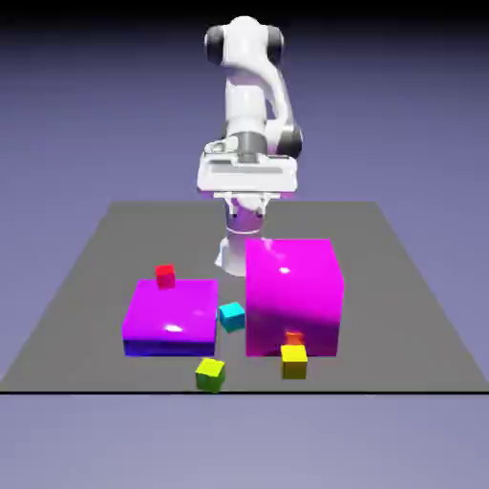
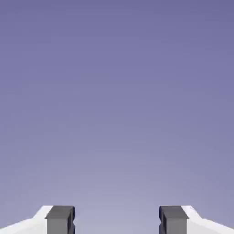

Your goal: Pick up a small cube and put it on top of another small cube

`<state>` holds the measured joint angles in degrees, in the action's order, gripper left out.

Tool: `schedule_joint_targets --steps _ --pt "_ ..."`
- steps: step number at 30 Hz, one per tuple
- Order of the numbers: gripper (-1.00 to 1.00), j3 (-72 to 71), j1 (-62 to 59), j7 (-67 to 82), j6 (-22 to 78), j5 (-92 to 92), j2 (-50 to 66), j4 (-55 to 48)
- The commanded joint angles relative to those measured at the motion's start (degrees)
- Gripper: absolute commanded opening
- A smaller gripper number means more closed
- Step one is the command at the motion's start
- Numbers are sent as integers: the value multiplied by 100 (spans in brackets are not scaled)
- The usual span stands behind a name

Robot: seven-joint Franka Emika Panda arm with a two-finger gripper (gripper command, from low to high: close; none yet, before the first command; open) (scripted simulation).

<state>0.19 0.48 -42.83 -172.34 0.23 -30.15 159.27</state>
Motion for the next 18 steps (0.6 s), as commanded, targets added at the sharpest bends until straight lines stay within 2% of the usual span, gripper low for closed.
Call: schedule_joint_targets --steps 1,18 --pt "0 16 -18 -31 138 19 208 -144" --pt "0 289 -316 -558 2487 346 3738 -2590"
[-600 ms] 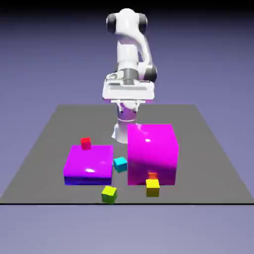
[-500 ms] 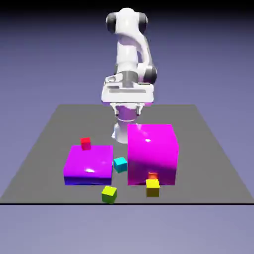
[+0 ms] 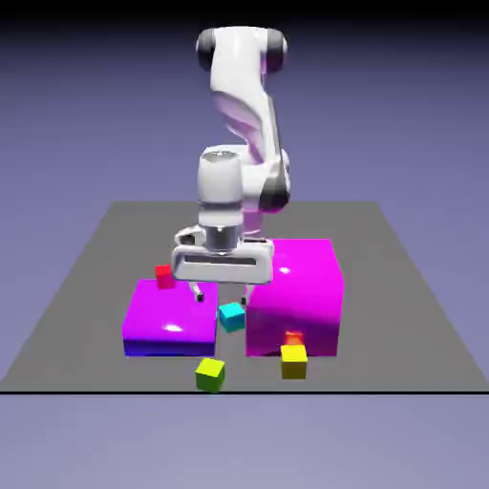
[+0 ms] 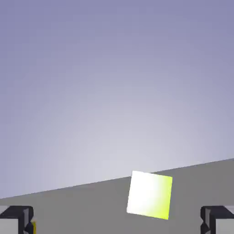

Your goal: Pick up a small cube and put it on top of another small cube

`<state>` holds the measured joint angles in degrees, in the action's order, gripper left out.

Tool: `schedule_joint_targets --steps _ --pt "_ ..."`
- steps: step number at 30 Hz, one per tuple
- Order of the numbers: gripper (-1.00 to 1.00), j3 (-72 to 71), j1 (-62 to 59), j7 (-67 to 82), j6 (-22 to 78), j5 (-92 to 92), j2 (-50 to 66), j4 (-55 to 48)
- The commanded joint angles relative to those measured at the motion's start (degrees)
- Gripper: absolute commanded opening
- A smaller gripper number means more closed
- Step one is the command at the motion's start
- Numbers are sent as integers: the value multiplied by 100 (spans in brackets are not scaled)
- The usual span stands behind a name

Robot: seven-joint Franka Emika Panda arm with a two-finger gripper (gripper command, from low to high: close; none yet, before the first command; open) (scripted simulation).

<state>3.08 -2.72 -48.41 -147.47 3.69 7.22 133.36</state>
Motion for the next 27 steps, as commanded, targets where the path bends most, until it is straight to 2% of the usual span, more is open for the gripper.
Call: schedule_joint_targets --steps 1,9,14,15,21,27 --pt "0 16 -14 -31 138 19 208 -144" --pt "0 138 -148 -267 1189 165 1787 -1238" --pt "0 39 -199 -183 370 283 2586 -1218" --pt "-100 39 -199 -183 370 283 2586 -1218" --pt "-100 -38 -316 -465 1127 156 1572 -1243" --pt "-100 -388 -668 -1634 843 602 474 2"
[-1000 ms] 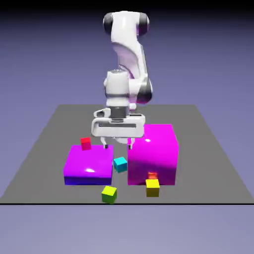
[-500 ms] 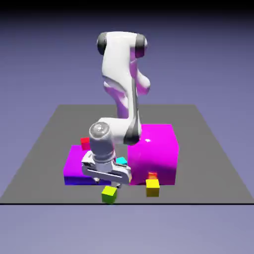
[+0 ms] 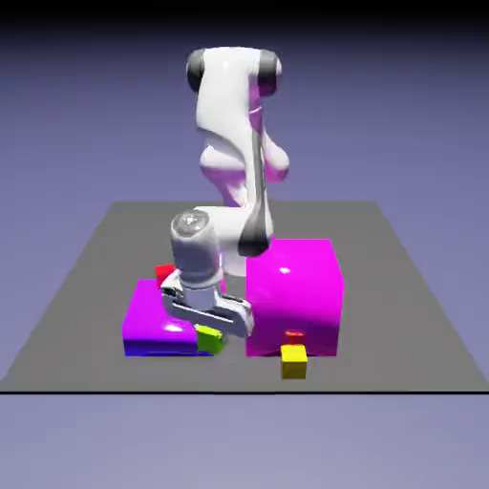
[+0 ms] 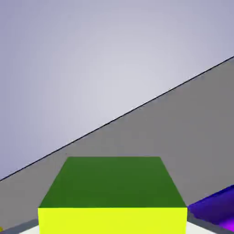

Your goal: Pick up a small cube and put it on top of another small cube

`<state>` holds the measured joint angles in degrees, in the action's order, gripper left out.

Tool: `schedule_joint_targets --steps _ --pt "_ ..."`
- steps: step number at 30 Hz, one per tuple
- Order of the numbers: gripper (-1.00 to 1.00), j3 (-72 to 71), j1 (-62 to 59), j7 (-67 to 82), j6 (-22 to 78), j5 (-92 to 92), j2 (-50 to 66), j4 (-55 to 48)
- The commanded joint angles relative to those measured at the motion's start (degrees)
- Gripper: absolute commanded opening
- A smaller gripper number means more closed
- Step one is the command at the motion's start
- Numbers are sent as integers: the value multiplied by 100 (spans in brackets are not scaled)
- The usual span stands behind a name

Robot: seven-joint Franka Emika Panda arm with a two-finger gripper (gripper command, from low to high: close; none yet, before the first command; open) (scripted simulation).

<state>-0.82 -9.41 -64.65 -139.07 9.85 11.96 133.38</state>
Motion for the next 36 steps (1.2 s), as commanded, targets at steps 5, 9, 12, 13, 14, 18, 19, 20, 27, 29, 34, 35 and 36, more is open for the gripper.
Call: schedule_joint_targets --steps 5,9,12,13,14,18,19,20,27,29,34,35,36 --pt "-100 -290 -293 -984 -235 358 -916 1039" --pt "-100 -524 -528 -1763 -424 655 -1648 1869" --pt "-100 -699 -704 -2348 -566 878 -2197 2492" --pt "-100 -757 -763 -2543 -613 952 -2380 2700" --pt "-100 -816 -821 -2737 -660 1026 -2563 2907" --pt "-100 -773 -788 -3021 -714 1228 -2799 3448" --pt "-100 -828 -786 -2918 -909 1368 -2591 3437" --pt "-100 -883 -785 -2815 -1104 1509 -2384 3427" --pt "100 -1208 -775 -2204 -2258 2339 -1157 3365" --pt "100 -1153 -777 -2307 -2063 2199 -1364 3376" --pt "100 -878 -785 -2824 -1087 1497 -2401 3428" --pt "100 -823 -786 -2927 -892 1356 -2609 3438" --pt "100 -773 -788 -3021 -714 1228 -2798 3448"
